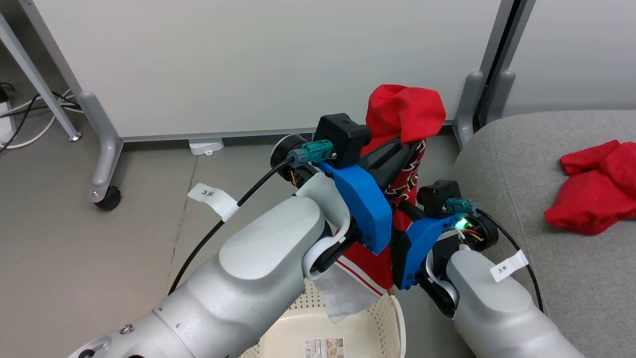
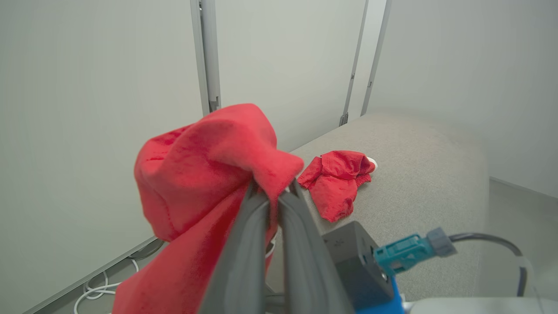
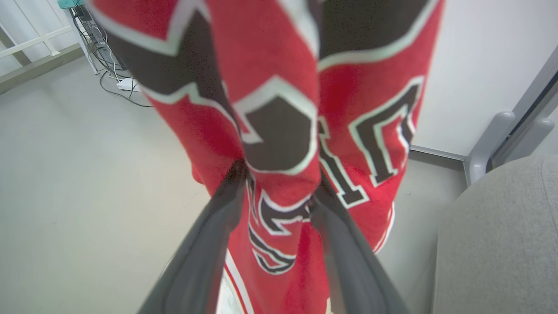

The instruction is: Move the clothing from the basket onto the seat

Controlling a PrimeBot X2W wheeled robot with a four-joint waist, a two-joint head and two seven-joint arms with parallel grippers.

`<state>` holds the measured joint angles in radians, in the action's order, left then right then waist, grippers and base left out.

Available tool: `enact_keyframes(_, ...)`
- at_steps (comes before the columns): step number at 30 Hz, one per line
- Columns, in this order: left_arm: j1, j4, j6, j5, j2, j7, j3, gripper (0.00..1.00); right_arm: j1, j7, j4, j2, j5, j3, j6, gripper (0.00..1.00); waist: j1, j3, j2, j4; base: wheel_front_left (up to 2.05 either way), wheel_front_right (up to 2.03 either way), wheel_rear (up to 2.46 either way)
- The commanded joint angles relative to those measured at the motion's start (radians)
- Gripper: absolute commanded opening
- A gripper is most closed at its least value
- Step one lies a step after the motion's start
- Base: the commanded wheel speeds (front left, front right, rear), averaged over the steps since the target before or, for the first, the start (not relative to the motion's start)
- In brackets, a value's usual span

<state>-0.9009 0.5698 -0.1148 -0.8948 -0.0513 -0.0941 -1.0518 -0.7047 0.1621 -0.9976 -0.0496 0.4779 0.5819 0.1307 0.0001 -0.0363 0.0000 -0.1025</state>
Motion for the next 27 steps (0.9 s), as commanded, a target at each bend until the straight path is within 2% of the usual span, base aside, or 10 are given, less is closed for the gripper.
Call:
enact_keyframes(1, -0.018, 0.001, 0.003, -0.001, 0.001, -0.002, -0.004, 0.00, -0.019, 0.009, -0.009, -0.002, 0.008, 0.009, 0.000, 0.00, -0.0001, 0.001, 0.0000, 0.002, 0.00, 0.00, 0.00)
enact_keyframes(27, -0.027, 0.065, 0.008, -0.013, -0.005, -0.012, -0.018, 0.00, -0.052, 0.066, -0.084, -0.002, 0.102, 0.114, 0.000, 0.00, -0.0001, 0.006, 0.0000, 0.028, 0.00, 0.00, 0.00)
